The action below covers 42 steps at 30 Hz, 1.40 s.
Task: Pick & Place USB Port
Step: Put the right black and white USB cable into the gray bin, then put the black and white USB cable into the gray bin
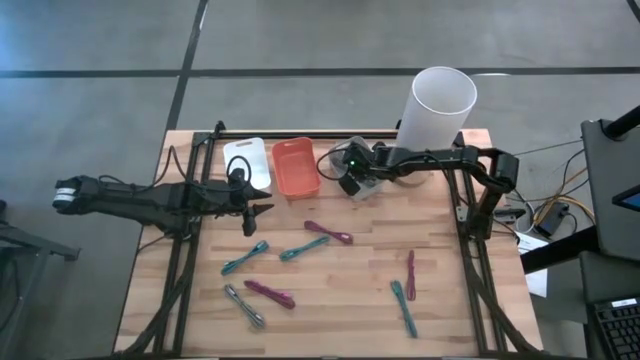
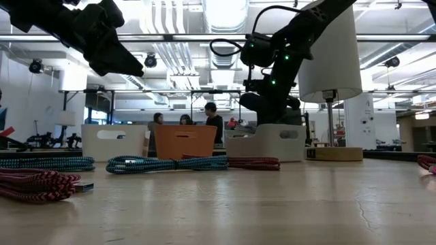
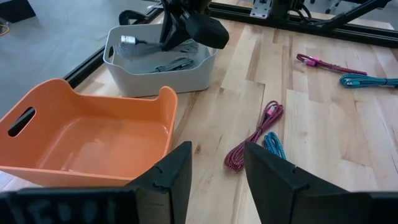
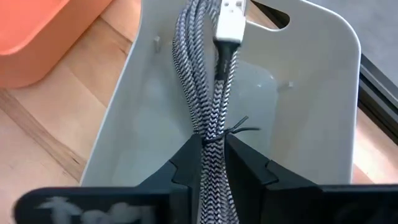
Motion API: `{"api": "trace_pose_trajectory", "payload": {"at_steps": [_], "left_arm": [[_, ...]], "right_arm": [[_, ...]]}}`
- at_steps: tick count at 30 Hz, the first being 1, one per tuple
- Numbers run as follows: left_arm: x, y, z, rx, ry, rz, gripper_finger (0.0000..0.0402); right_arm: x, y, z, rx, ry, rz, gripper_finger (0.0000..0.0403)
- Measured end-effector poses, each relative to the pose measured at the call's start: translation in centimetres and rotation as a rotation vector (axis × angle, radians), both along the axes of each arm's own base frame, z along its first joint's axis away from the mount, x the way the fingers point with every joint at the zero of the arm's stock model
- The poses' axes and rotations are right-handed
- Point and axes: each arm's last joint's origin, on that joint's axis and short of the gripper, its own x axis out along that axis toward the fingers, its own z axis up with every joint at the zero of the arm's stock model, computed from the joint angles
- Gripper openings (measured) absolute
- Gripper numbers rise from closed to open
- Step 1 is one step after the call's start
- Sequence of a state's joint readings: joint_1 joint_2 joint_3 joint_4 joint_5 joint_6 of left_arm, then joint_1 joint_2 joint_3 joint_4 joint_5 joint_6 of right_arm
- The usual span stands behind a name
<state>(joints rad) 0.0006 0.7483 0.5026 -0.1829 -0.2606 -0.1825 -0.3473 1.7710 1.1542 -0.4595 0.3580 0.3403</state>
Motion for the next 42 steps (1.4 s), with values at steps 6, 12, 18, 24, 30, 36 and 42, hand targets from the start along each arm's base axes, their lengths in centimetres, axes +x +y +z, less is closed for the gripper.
{"api": "trace_pose_trajectory", "payload": {"at_steps": [6, 12, 18, 24, 30, 36, 42], "left_arm": [[0.0, 0.0, 0.0, -0.001, 0.0, 0.0, 0.0147], [0.1, -0.3, 0.0, -0.054, -0.009, -0.098, 0.0147], [0.3, -1.4, 0.6, -0.092, -0.066, -0.398, 0.0147], [0.6, -2.7, 0.3, -0.109, -0.044, -0.554, 0.0147], [1.3, -4.6, -0.6, -0.208, 0.057, -0.627, 0.0147], [2.3, -6.9, 1.1, -0.089, 0.344, -0.57, 0.0147], [3.2, -9.2, 2.0, -0.068, 0.599, -0.542, 0.0147]], "right_arm": [[0.0, 0.0, 0.0, -0.001, 0.0, 0.002, 0.011], [-0.1, 0.3, 0.9, -0.011, -0.022, 0.013, 0.0132], [-0.5, 0.8, 2.8, -0.049, -0.054, 0.062, 0.0143], [-1.0, 1.2, 4.4, -0.071, -0.101, 0.073, 0.014], [-1.3, 1.3, 5.2, -0.079, -0.123, 0.073, 0.0131], [-1.3, 1.3, 5.2, -0.076, -0.124, 0.071, 0.0128], [-1.2, 1.4, 5.0, -0.069, -0.124, 0.064, 0.0135]]}}
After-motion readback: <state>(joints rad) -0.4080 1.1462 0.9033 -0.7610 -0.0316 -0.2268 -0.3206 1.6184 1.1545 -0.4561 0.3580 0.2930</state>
